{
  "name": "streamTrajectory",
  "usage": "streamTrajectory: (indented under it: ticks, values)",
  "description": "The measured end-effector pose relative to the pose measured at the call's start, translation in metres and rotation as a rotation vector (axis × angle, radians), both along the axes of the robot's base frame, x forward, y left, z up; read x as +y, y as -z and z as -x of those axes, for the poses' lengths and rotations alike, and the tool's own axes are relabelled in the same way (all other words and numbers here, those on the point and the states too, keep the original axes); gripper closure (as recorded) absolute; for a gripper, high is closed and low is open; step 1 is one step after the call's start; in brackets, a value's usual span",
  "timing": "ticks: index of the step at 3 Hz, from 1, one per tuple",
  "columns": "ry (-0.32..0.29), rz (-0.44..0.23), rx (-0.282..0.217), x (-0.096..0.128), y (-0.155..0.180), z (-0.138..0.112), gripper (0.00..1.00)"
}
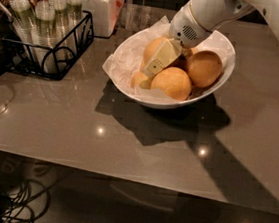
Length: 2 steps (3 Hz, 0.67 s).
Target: Pick orange from white bowl
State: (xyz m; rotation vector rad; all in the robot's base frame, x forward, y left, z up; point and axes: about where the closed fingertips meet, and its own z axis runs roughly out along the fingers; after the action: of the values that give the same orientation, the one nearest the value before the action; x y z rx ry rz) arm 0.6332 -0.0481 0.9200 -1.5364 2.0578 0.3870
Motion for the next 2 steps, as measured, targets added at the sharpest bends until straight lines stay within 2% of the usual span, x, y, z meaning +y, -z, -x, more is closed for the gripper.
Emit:
streamTrajectory:
  ticks: [2]
  values:
    - [0.000,0.000,0.000,0.0001,0.0000,0.0000,0.70]
